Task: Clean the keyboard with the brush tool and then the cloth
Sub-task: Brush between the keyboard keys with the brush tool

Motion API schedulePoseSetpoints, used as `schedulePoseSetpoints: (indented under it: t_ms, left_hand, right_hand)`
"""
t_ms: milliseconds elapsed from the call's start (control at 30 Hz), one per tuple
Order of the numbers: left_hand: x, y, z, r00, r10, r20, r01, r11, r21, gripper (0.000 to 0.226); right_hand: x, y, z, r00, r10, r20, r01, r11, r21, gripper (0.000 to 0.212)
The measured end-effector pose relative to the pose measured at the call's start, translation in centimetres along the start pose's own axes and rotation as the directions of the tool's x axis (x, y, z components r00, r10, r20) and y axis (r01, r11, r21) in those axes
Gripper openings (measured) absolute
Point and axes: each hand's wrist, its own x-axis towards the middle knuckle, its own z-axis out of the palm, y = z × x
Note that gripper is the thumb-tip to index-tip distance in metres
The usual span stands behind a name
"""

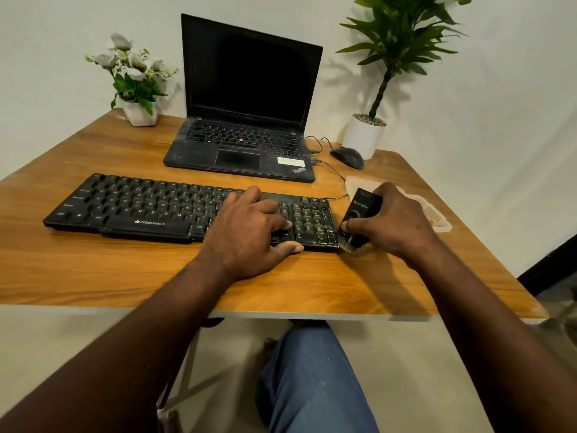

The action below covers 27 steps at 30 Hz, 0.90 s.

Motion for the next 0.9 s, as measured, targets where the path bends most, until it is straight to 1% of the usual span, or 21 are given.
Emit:
schedulePoseSetpoints:
  t_ms: [100, 233, 300, 400, 533, 633, 800, 900]
  left_hand:
    - [0.0, 0.0, 0.0, 1.0, 0.002, -0.008, -0.002, 1.0, -0.008, 0.066]
    - [0.0, 0.0, 0.0, 1.0, 0.004, -0.006, -0.004, 1.0, -0.025, 0.071]
    - [0.0, 0.1, 0.0, 1.0, 0.001, 0.005, -0.001, 1.0, -0.027, 0.072]
    - [-0.1, 0.1, -0.1, 1.0, 0.0, 0.006, 0.0, 1.0, -0.028, 0.07]
    - [-0.1, 0.0, 0.0, 1.0, 0.002, -0.002, -0.002, 1.0, -0.019, 0.071]
    - [0.0, 0.0, 0.1, 1.0, 0.0, -0.009, 0.0, 1.0, -0.024, 0.073]
    - [0.0, 0.0, 0.1, 1.0, -0.001, -0.011, 0.001, 1.0, -0.021, 0.072]
    - [-0.1, 0.1, 0.0, 1.0, -0.006, -0.002, 0.006, 1.0, -0.016, 0.071]
  right_hand:
    - [-0.2, 0.4, -0.8, 0.999, 0.028, 0.019, -0.03, 0.993, 0.113, 0.068]
    - [2.5, -1.1, -0.8, 0.993, 0.034, -0.111, 0.002, 0.951, 0.309, 0.066]
    - [4.5, -2.3, -0.3, 0.986, 0.026, -0.162, 0.032, 0.939, 0.343, 0.07]
    - [7.0, -3.5, 1.1, 0.973, -0.019, -0.229, 0.073, 0.971, 0.229, 0.074]
    - [7.5, -3.5, 2.9, 0.976, -0.067, -0.208, 0.092, 0.989, 0.113, 0.074]
    - [6.3, -2.8, 2.7, 0.977, -0.063, -0.201, 0.086, 0.991, 0.105, 0.076]
    - [2.5, -1.6, 1.9, 0.99, -0.035, -0.135, 0.039, 0.999, 0.028, 0.081]
    - [0.8, -1.2, 0.9, 0.999, -0.016, -0.043, 0.017, 0.999, 0.038, 0.073]
